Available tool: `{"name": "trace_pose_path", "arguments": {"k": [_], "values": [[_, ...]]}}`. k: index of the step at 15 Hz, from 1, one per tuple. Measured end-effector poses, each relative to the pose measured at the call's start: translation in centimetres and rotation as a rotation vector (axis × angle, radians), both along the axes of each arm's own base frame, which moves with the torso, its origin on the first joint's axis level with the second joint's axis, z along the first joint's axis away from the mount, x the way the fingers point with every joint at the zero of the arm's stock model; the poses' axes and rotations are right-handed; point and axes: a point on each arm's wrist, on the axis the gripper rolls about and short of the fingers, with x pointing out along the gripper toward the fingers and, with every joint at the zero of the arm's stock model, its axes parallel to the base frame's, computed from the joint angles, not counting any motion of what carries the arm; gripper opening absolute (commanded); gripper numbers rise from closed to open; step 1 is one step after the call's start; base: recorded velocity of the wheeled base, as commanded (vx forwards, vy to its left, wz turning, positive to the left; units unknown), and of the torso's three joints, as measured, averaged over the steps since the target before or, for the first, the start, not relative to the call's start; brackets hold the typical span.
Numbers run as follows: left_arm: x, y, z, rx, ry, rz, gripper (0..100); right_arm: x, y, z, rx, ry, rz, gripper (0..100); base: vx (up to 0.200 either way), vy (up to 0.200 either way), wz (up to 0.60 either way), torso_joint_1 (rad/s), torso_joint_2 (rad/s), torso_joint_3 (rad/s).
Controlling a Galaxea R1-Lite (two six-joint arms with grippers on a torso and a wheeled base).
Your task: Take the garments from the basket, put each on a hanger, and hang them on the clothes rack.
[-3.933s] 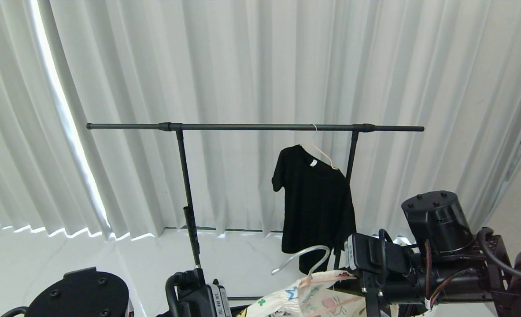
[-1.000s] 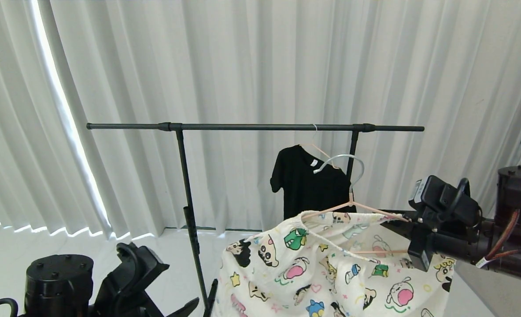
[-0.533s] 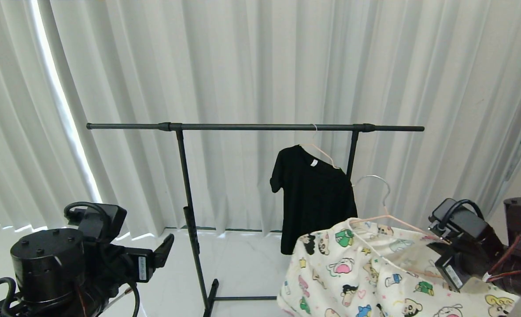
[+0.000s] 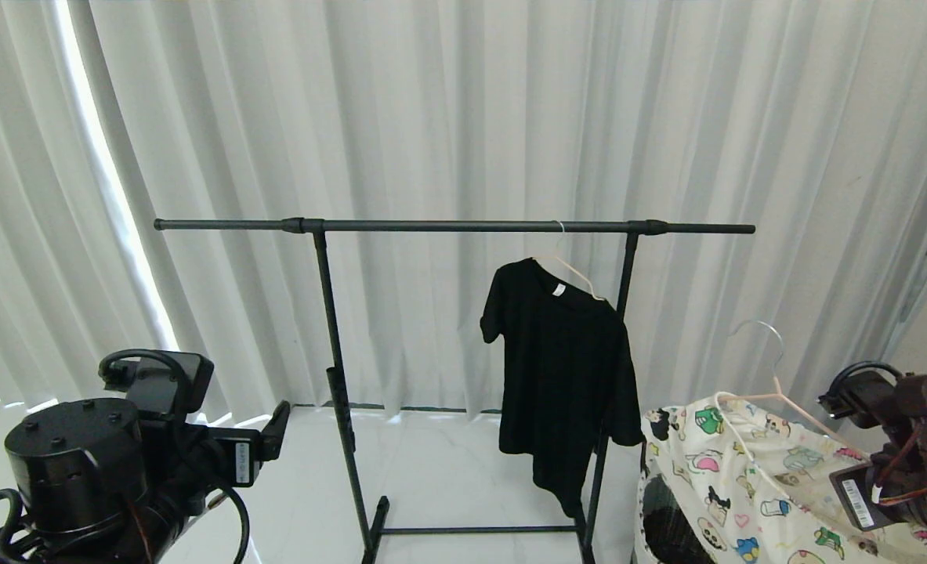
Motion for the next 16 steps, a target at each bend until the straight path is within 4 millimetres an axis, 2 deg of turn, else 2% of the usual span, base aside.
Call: {"name": "trace_pose_path", "arguments": {"k": [1, 4, 6, 10, 16], "values": [[0.0, 0.0, 0.0, 0.001, 0.002, -0.003, 100, 0.3, 0.3, 0.2, 0.012, -0.011, 0.003, 0, 0.0, 0.0, 0.0, 0.0, 0.0, 0.0], [-0.1, -0.3, 0.0, 0.001, 0.001, -0.017, 100, 2.2, 2.0, 1.6, 0.05, -0.074, 0.041, 0, 0.2, 0.0, 0.0, 0.002, 0.0, 0.004], [-0.3, -1.0, 0.0, 0.005, 0.001, -0.055, 100, 3.1, 2.6, 1.9, 0.053, -0.084, 0.047, 0, 0.2, 0.0, 0.0, -0.002, 0.0, 0.005], [-0.8, -2.3, 0.0, 0.024, 0.0, -0.13, 100, 3.5, 2.8, 1.8, 0.049, -0.083, 0.044, 0, 0.2, 0.0, 0.0, 0.006, 0.0, 0.001], [-0.9, -2.5, 0.1, 0.025, -0.002, -0.142, 100, 3.3, 3.1, 1.8, 0.047, -0.081, 0.061, 0, 0.2, 0.0, 0.0, 0.0, 0.0, 0.002]]}}
